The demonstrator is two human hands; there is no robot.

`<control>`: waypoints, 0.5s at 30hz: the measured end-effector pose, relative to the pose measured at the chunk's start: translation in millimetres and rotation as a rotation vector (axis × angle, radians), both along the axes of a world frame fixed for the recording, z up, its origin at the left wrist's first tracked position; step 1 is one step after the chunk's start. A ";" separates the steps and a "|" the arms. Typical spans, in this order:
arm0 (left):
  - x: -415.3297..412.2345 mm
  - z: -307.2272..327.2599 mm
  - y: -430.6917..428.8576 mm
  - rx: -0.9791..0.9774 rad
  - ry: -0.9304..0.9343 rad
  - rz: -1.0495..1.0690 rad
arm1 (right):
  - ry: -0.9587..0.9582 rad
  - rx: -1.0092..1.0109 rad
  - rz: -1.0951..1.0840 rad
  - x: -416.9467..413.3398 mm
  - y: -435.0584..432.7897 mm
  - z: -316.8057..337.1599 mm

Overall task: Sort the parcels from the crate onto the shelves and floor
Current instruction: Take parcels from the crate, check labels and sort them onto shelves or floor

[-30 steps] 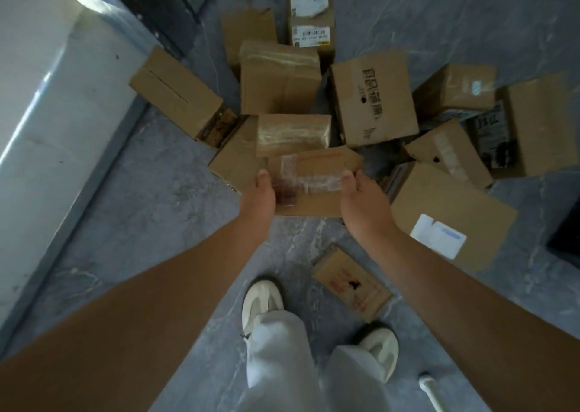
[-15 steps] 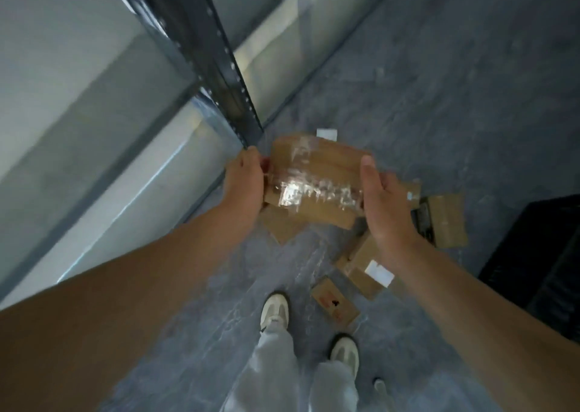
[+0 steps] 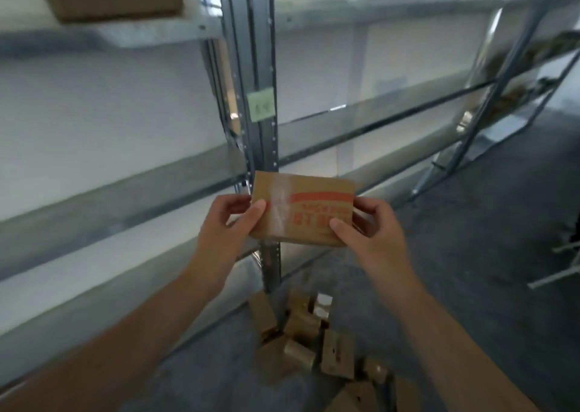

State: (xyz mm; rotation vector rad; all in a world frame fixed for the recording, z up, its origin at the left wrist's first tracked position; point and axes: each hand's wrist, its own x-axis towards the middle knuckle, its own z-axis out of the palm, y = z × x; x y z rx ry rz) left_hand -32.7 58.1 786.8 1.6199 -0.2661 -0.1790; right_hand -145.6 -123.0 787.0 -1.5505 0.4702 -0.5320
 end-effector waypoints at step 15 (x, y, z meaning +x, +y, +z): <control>-79.0 91.5 202.0 -0.171 -0.355 0.209 | -0.200 0.213 0.397 20.5 149.5 114.3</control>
